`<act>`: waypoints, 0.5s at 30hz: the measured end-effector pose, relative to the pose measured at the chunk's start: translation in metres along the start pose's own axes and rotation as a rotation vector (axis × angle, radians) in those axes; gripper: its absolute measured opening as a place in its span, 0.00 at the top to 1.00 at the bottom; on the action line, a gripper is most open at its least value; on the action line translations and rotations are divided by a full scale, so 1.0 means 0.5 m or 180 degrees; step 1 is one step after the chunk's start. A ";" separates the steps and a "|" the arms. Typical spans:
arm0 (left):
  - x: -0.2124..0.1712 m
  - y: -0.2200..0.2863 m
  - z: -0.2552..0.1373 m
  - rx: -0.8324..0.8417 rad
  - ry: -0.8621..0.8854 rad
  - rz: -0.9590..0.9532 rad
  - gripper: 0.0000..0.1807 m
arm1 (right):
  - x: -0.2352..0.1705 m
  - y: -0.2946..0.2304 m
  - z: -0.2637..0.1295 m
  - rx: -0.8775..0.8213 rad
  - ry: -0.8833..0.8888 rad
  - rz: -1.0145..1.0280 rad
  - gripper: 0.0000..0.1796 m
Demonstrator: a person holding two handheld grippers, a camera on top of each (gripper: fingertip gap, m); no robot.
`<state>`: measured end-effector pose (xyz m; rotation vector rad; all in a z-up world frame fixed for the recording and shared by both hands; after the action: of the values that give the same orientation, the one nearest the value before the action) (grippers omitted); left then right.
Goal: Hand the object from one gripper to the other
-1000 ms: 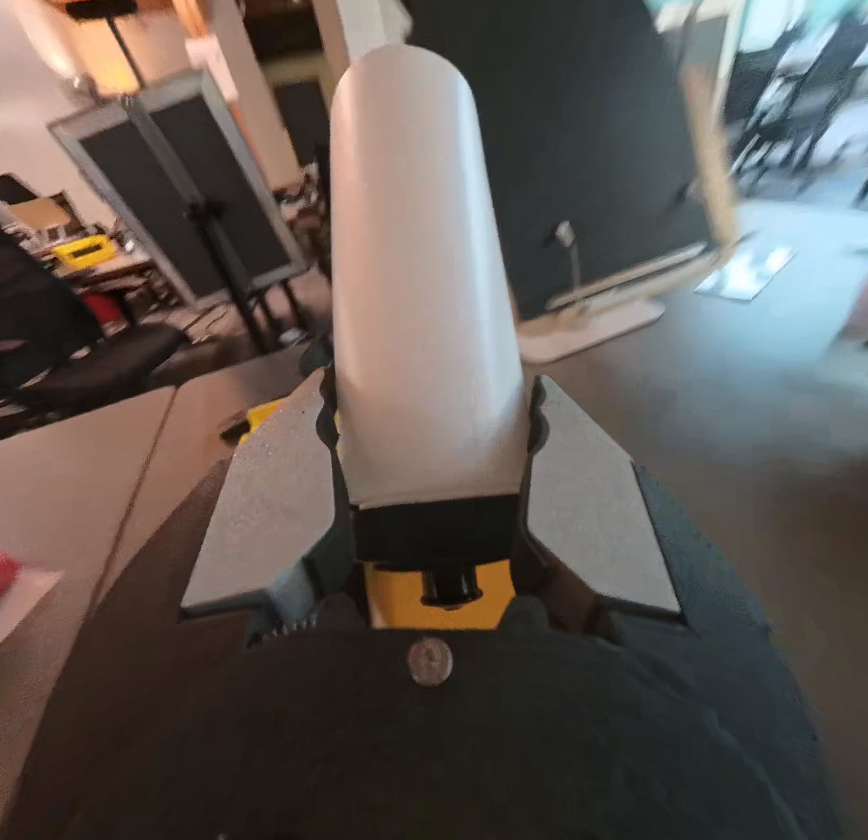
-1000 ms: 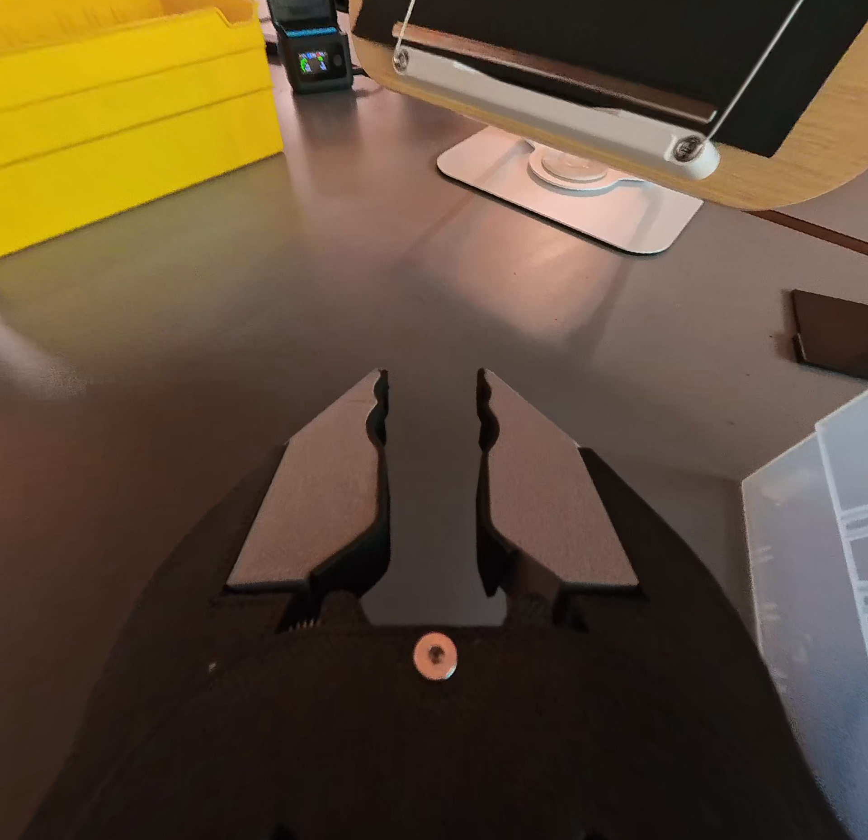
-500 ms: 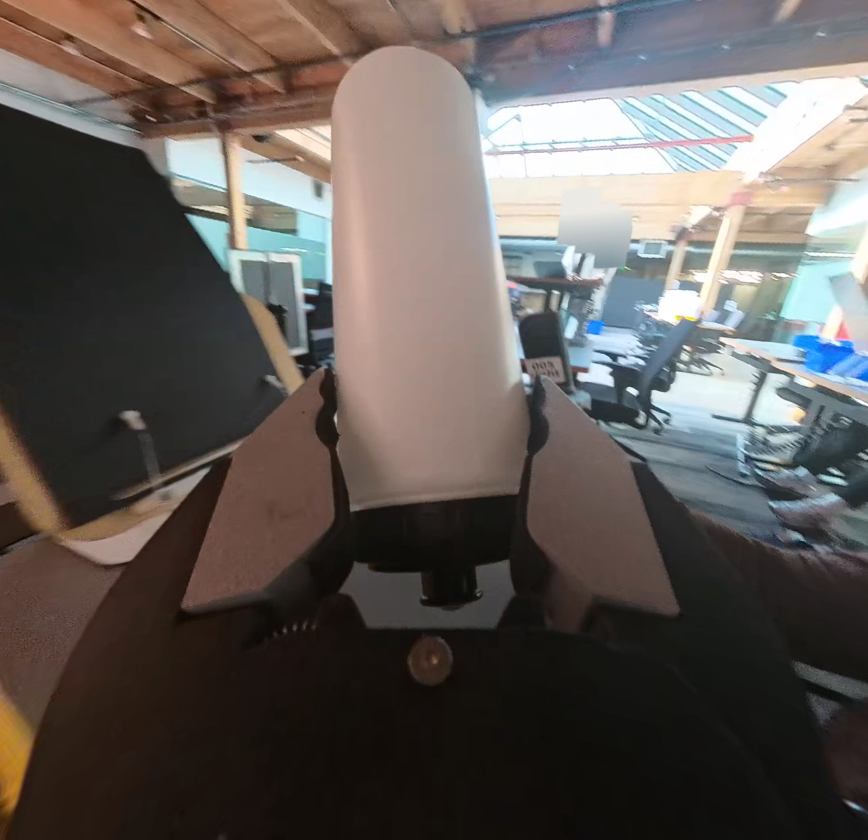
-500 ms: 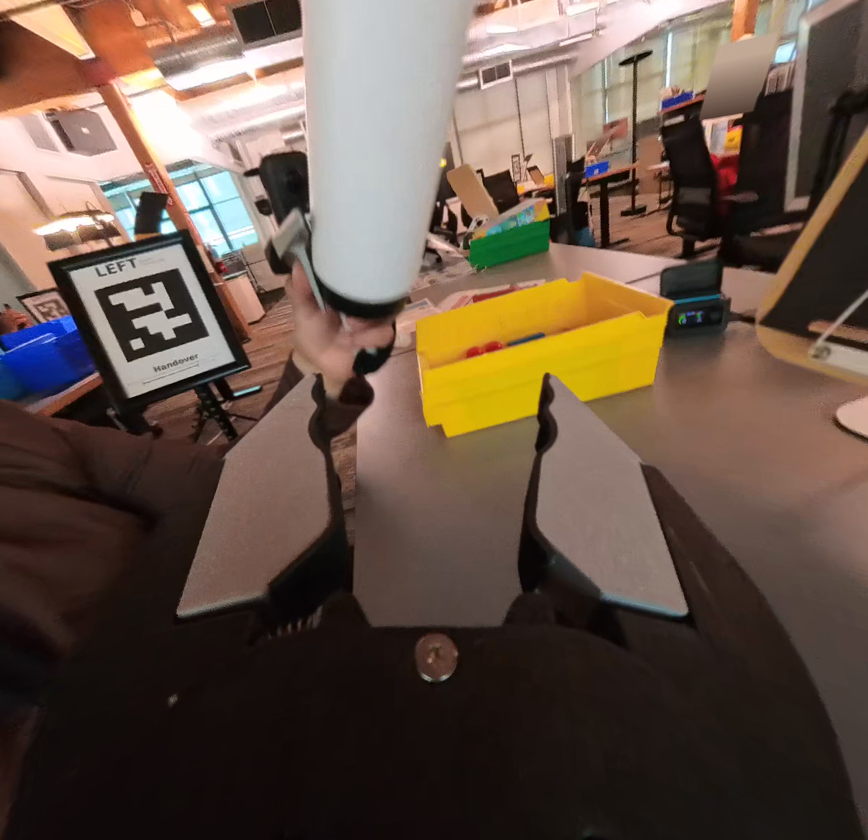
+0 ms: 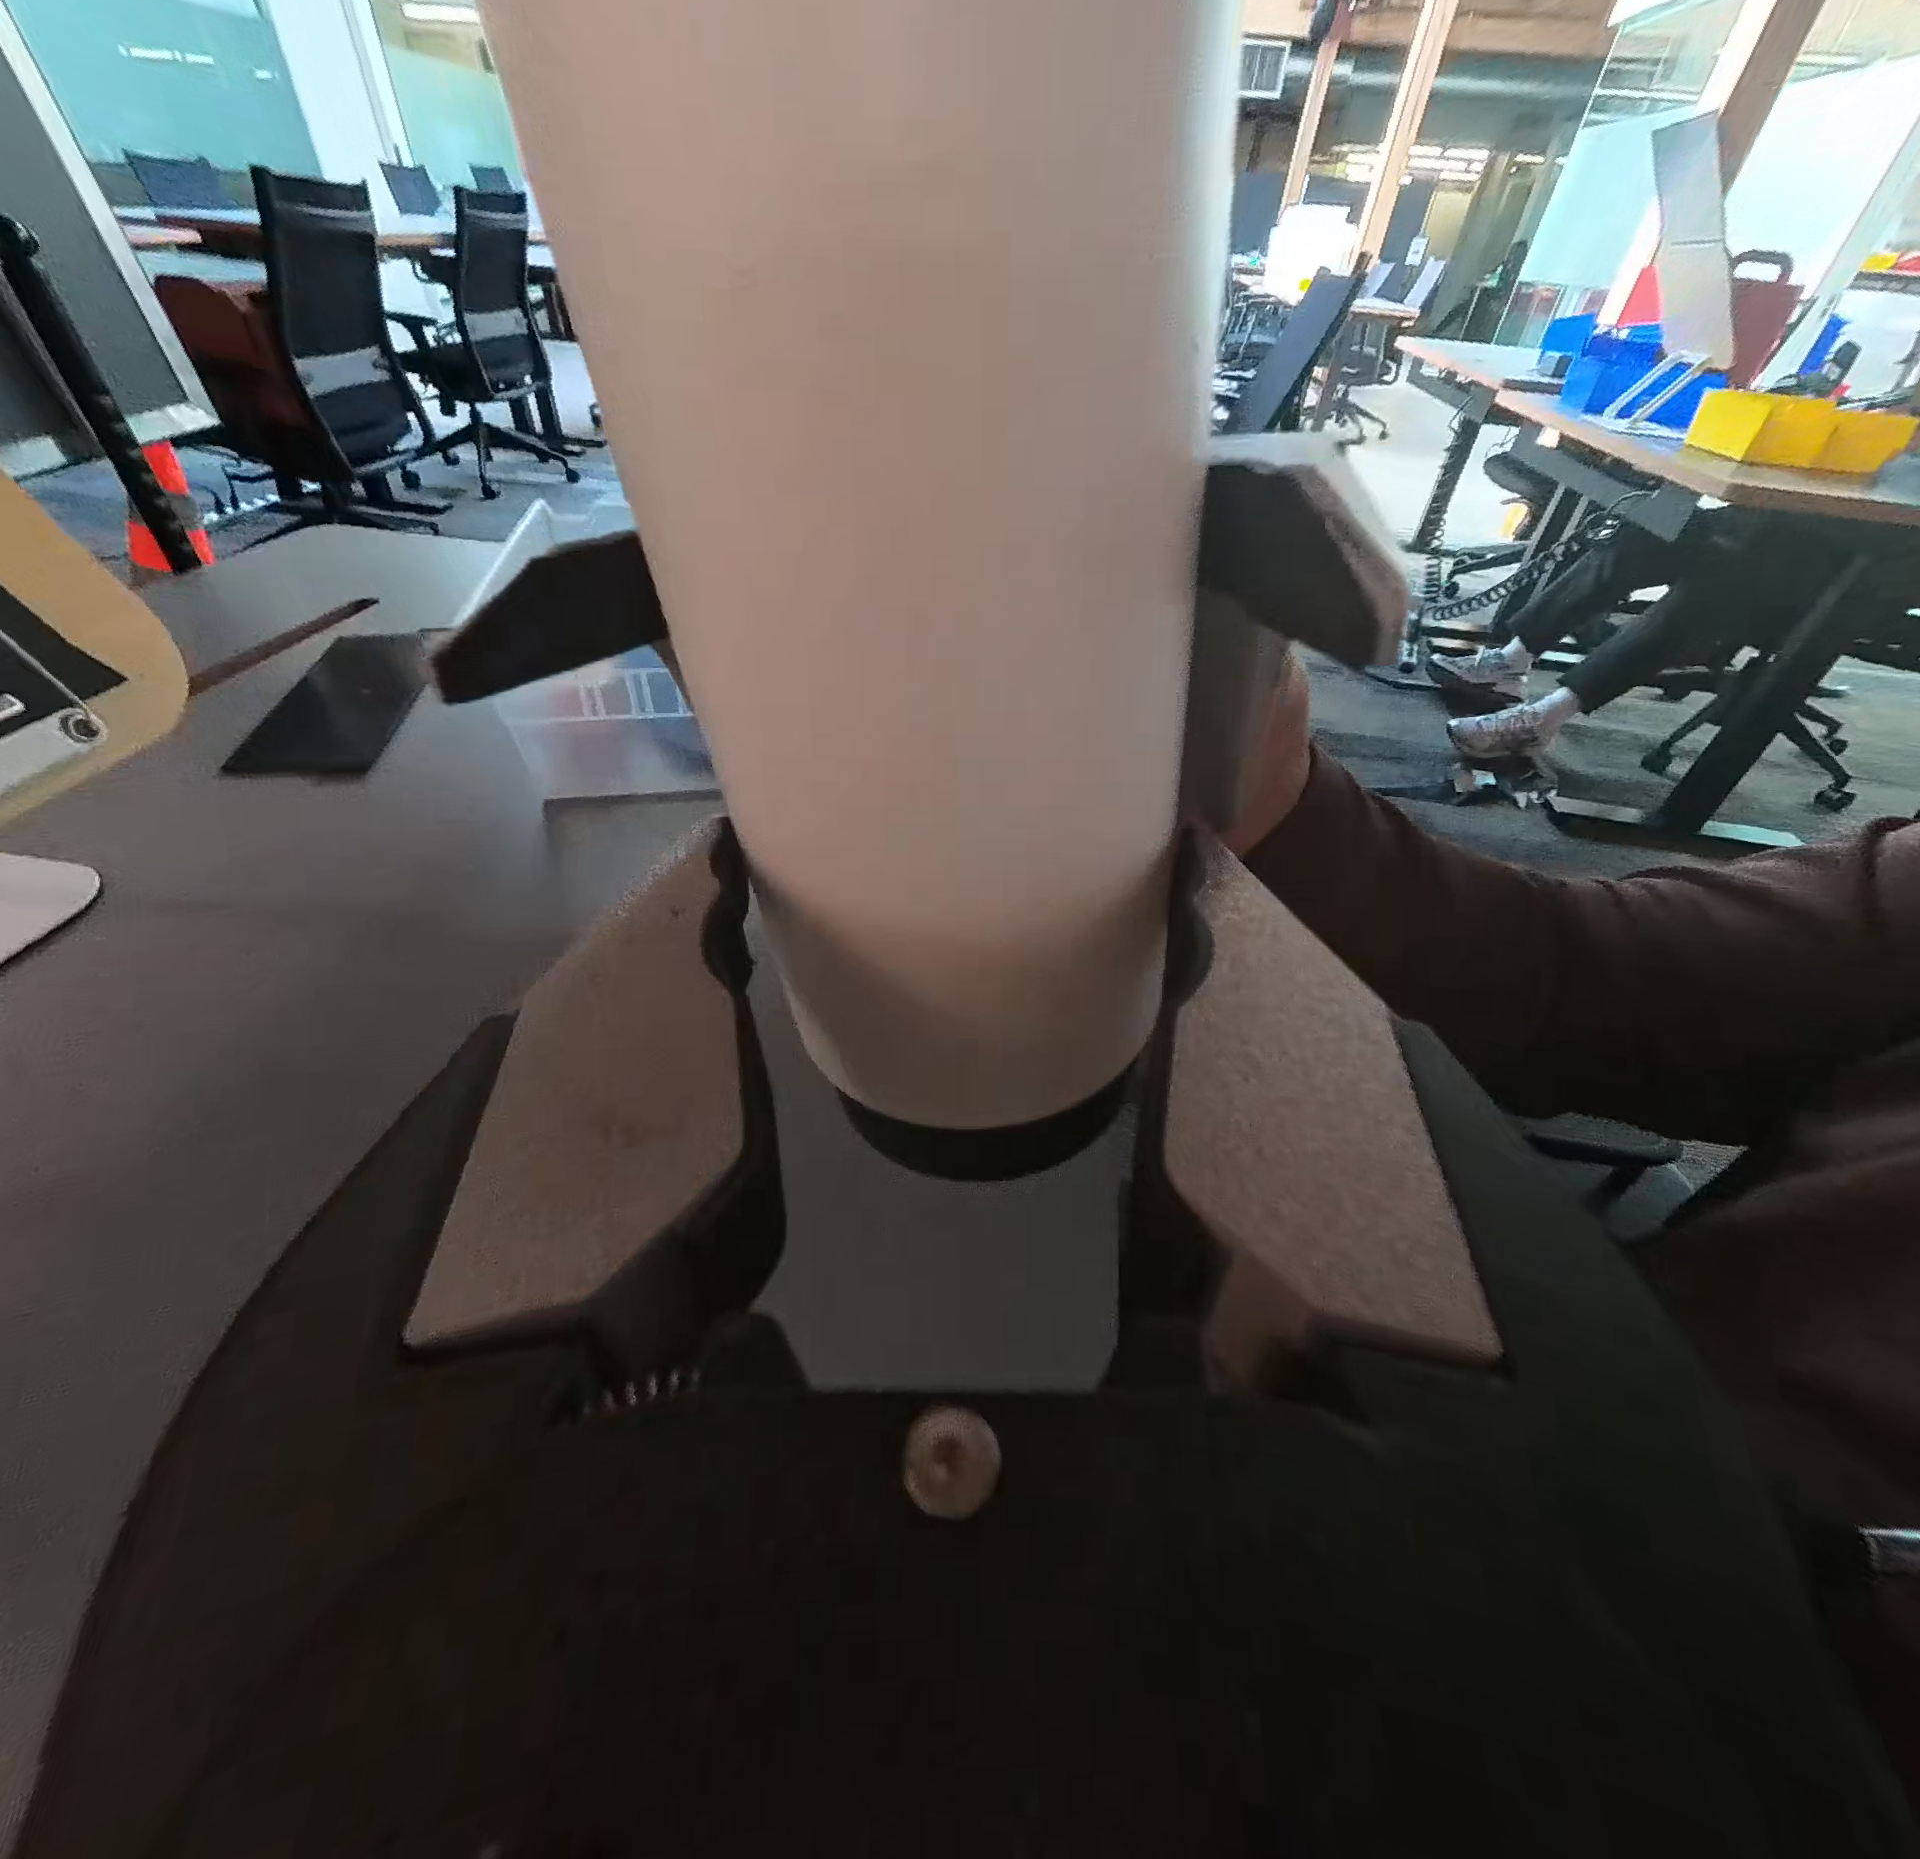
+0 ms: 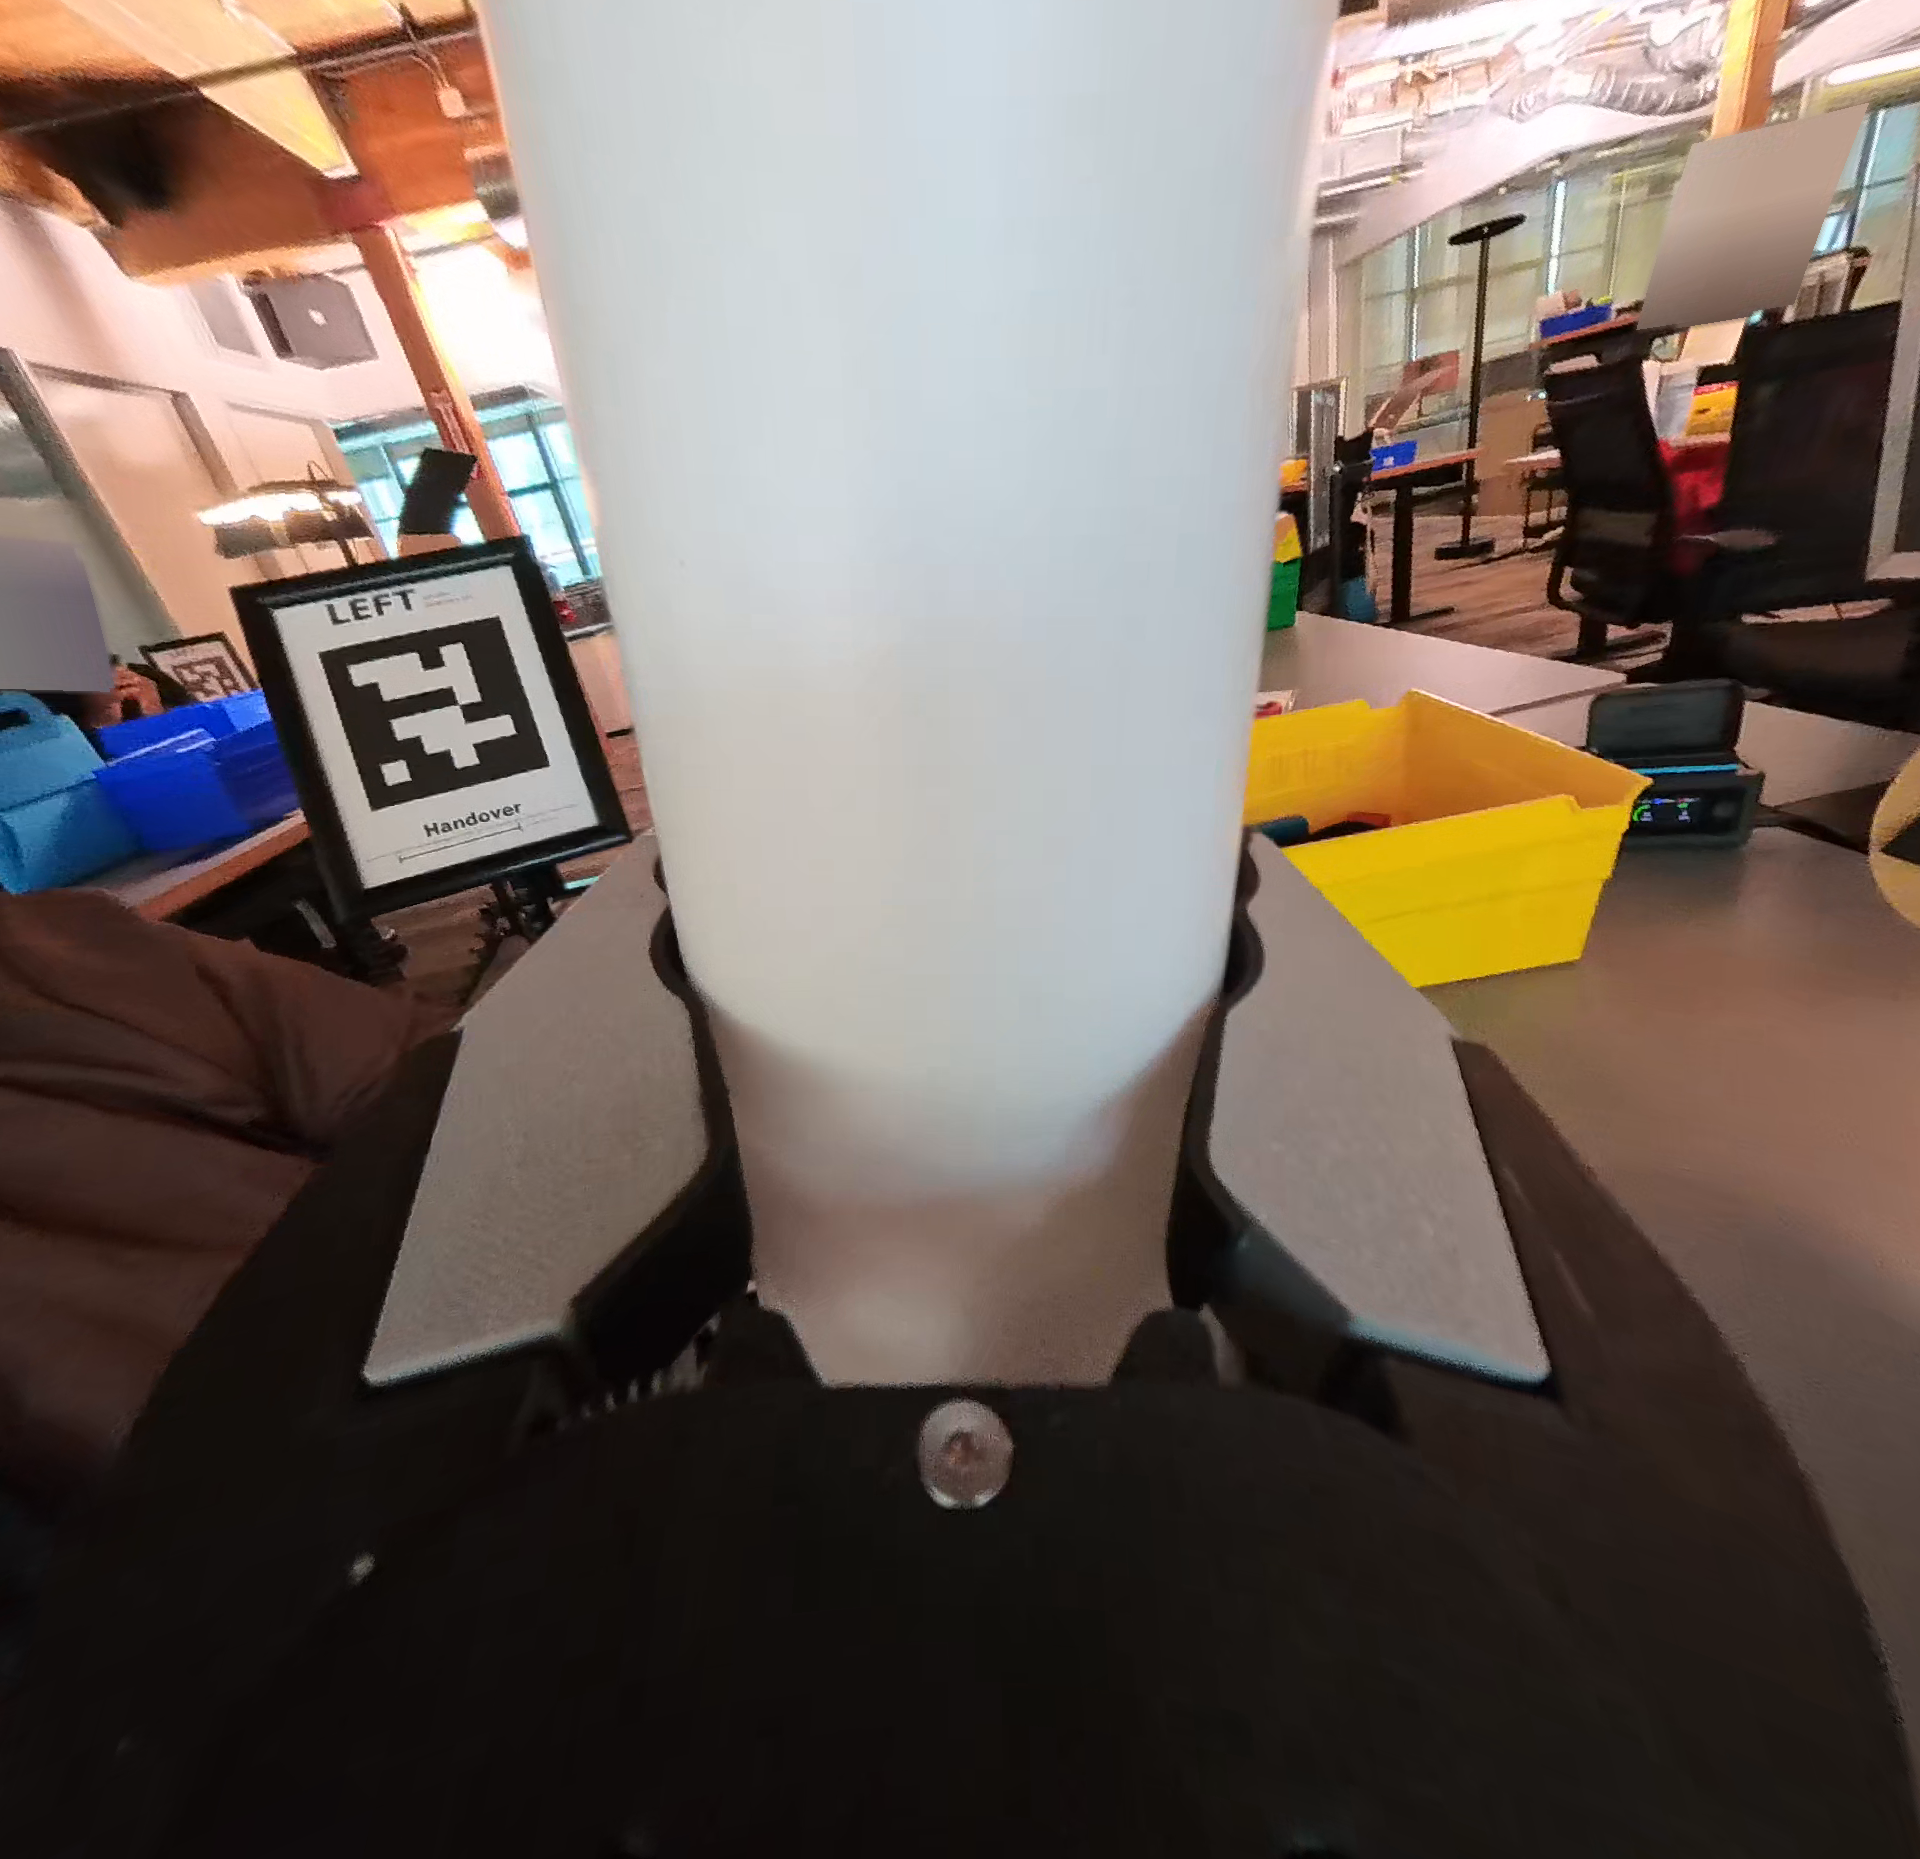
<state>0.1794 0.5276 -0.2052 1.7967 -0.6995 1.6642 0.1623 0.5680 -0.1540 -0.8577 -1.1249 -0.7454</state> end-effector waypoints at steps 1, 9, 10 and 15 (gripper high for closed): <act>-0.003 -0.002 -0.001 -0.0009 -0.0027 -0.0019 0.56 | -0.005 0.003 0.000 0.0008 -0.0048 0.0026 0.43; -0.039 -0.013 -0.002 0.0079 -0.0423 -0.0083 0.56 | -0.043 0.015 0.005 0.0058 -0.0315 0.0016 0.42; -0.045 -0.016 -0.002 0.0092 -0.0479 -0.0108 0.56 | -0.050 0.019 0.007 0.0033 -0.0355 -0.0005 0.42; -0.050 -0.021 -0.002 0.0133 -0.0489 -0.0136 0.56 | -0.058 0.027 0.008 -0.0046 -0.0482 -0.0113 0.43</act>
<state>0.1841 0.5355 -0.2308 1.9711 -0.6916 1.5355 0.1642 0.5802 -0.1837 -0.9204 -1.2730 -0.7279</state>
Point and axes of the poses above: each gripper's, where its closed fingertips meet, z out along the fingers, x out of its top, y = z × x across the jaws, the point moved 1 cm from there along -z, back along the fingers, and after that the axes turned 4 degrees about y, right-handed, at the moved point
